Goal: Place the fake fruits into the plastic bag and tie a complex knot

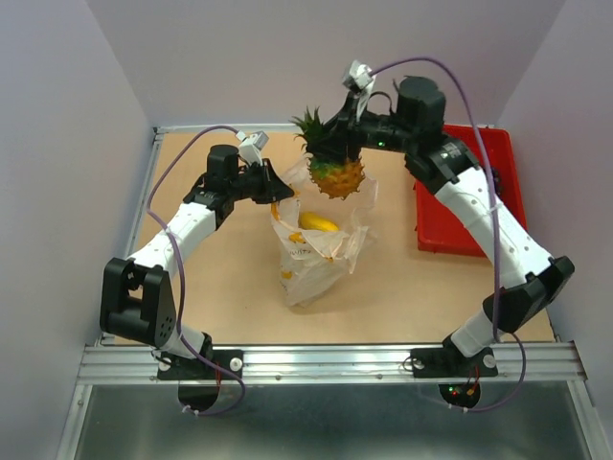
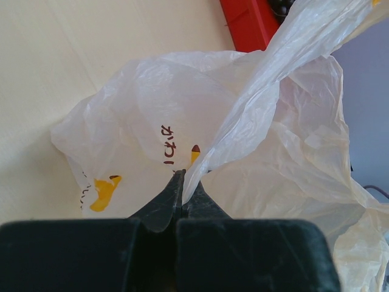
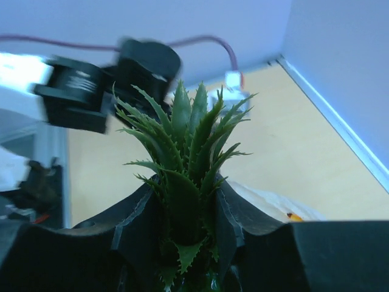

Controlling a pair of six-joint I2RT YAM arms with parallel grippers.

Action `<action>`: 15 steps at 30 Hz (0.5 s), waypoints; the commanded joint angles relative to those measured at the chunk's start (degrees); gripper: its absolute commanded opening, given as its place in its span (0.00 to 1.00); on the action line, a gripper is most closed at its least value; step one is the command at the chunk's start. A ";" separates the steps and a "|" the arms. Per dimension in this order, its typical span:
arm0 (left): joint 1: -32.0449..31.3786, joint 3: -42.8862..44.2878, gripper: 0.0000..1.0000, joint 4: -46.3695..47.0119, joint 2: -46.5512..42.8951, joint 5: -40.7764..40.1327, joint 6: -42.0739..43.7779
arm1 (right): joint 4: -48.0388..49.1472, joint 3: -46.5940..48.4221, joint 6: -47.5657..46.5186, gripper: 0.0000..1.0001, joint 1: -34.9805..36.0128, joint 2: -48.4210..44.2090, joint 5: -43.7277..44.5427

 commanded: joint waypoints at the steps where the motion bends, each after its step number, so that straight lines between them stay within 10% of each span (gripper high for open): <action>1: 0.25 0.47 0.00 2.71 -1.87 1.48 -0.33 | 10.24 -8.13 -8.84 0.18 3.71 0.75 6.29; 6: 0.25 0.38 0.00 2.35 -2.49 0.95 0.29 | 14.55 -16.31 -11.74 0.34 4.15 -0.48 9.02; 8: 0.34 0.21 0.00 2.27 -2.58 0.86 0.03 | 15.26 -17.72 -12.18 0.62 4.15 -1.09 9.55; 15: 0.60 0.73 0.00 2.27 -1.88 1.21 0.03 | 15.18 -16.50 -9.20 1.00 4.15 -4.70 11.30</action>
